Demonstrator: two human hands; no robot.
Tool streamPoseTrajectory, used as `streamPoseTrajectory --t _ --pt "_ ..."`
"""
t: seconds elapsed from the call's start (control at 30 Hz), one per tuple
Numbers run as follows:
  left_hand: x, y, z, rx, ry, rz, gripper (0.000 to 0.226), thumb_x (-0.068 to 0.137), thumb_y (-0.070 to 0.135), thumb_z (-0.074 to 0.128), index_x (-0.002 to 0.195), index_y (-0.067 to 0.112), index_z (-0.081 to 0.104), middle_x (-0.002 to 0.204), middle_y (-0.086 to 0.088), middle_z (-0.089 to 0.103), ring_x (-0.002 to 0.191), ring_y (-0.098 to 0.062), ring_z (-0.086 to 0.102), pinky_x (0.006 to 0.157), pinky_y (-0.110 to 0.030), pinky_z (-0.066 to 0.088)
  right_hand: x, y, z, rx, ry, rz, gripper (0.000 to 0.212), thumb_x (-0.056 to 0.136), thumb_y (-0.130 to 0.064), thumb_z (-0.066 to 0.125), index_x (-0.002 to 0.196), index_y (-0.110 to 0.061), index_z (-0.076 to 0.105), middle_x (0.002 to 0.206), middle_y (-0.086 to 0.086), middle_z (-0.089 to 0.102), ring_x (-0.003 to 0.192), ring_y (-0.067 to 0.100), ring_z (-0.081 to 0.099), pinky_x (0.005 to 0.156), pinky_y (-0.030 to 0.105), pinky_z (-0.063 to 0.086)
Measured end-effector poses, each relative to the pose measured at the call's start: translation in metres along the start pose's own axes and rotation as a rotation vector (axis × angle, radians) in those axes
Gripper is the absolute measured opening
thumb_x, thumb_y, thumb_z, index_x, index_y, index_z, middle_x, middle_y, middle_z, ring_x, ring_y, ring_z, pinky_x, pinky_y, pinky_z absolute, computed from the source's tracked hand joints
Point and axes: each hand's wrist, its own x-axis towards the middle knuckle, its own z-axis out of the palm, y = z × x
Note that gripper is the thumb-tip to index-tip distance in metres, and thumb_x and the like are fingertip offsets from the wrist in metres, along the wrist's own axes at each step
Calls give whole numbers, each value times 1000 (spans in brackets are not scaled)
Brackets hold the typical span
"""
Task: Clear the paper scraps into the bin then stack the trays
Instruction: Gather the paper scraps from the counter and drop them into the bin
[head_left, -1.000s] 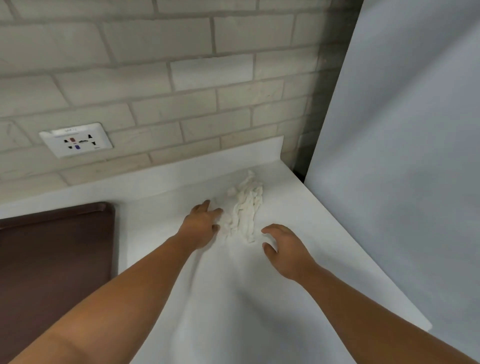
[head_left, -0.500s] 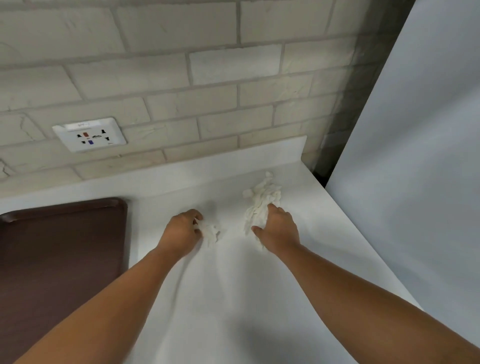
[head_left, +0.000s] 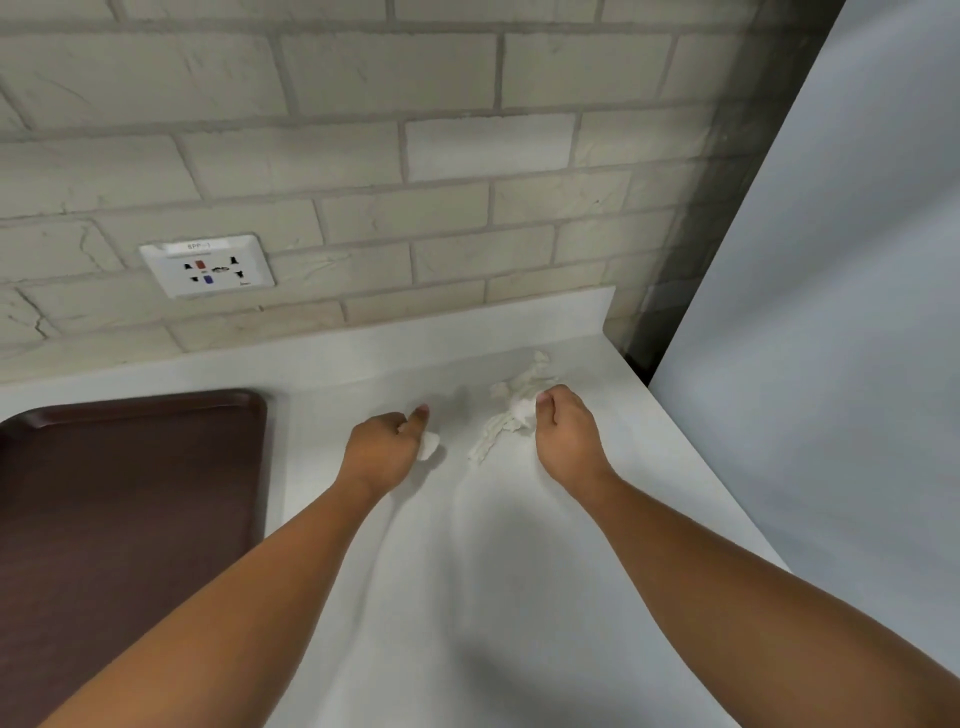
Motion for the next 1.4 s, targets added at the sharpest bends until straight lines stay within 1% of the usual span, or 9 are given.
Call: streamPoseTrajectory --t 0.1,0.2,0.3,0.4,0.5,0.6,0.73,1.03,1.4 --pt "-6 5 4 -129 19 32 28 94 26 54 73 7 49 75 -13 64 66 -26 72 67 -37 56 -4 -8 -13 85 -18 39 29 100 -37 46 88 -11 49 82 5 56 75 18 54 68 31 45" --pt "-16 15 6 -307 -67 5 4 94 7 48 96 4 50 87 -14 66 59 -24 70 61 -34 60 -10 -8 -25 89 -14 64 20 98 -32 52 88 -15 50 86 2 63 76 18 63 69 34 54" --pt "-25 23 12 -340 -149 34 16 93 0 43 102 12 50 90 -9 68 52 -12 59 49 -27 49 -22 -6 -41 222 -39 121 11 99 -19 49 90 -12 50 87 7 69 70 25 69 69 44 60" --pt "-39 36 22 -227 -177 168 9 98 23 56 92 16 58 80 3 64 56 -6 55 55 -21 42 -39 -3 -62 133 19 69 11 100 -21 49 92 -14 46 78 7 58 66 24 59 63 40 55" --pt "-61 57 33 -114 -169 238 56 91 62 56 71 10 48 62 6 46 59 -13 44 59 -27 37 -59 1 -85 50 73 21 14 100 -32 48 99 -18 45 75 -1 53 67 16 53 59 33 46" --pt "-90 82 48 -124 -204 246 63 90 74 41 64 17 34 59 5 37 57 -15 36 60 -30 31 -84 6 -108 37 102 24 35 98 -45 49 76 -17 45 62 -5 44 58 13 44 56 28 36" --pt "-129 106 73 -129 -253 283 63 96 68 32 57 18 36 56 8 44 55 -12 40 63 -28 35 -123 16 -141 12 146 63 53 99 -49 43 60 -20 23 56 -4 26 53 14 28 55 32 26" --pt "-238 142 134 -61 -369 458 57 101 57 32 67 12 38 63 -2 41 59 -16 37 63 -31 34 -232 61 -220 -62 195 128 55 102 -39 42 53 -15 32 49 -4 35 46 11 34 48 26 29" --pt "-355 122 207 28 -600 448 58 104 54 28 65 14 42 61 -1 46 58 -15 42 62 -30 36 -362 132 -259 -33 192 313 56 104 -39 37 52 -17 33 51 -3 39 50 11 37 56 29 30"
